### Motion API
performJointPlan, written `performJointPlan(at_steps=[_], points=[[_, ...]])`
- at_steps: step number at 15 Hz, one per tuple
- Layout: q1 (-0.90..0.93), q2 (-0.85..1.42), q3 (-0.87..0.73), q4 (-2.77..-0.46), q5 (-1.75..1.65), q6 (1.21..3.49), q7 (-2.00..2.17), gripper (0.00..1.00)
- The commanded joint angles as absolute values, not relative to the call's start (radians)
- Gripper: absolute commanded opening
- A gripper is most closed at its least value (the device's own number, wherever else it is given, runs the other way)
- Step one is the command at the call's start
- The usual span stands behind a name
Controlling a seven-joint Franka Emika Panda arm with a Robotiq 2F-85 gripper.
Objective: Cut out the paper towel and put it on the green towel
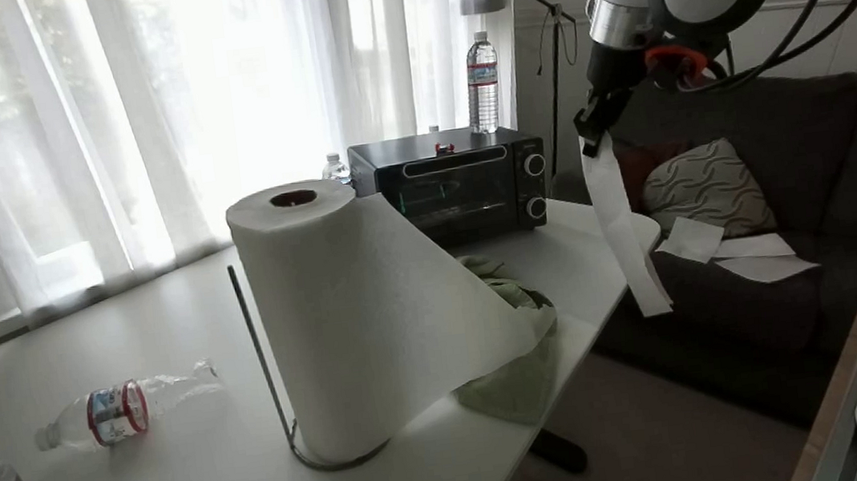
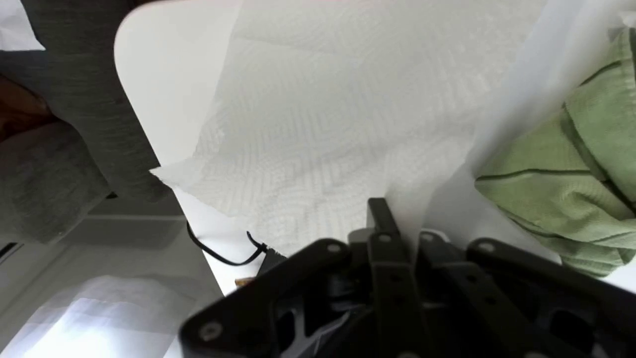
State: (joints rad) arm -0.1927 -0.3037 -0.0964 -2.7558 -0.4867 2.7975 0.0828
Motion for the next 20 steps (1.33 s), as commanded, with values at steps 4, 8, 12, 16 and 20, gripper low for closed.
performJointPlan(at_steps=[4, 8, 12, 16, 20], points=[[-0.198, -0.272, -0.037, -2.642, -0.474, 2.925, -0.016, 0.00], [-0.122, -0.213, -0.055, -2.599, -0.397, 2.997, -0.124, 0.00], [0.081, -0.120, -0.134, -2.578, -0.176, 3.026, -0.316, 0.00], [0.226, -0.059, -0.165, -2.537, 0.075, 2.971, -0.524, 0.00], [0.263, -0.009, -0.153, -2.483, 0.239, 2.925, -0.691, 0.00]])
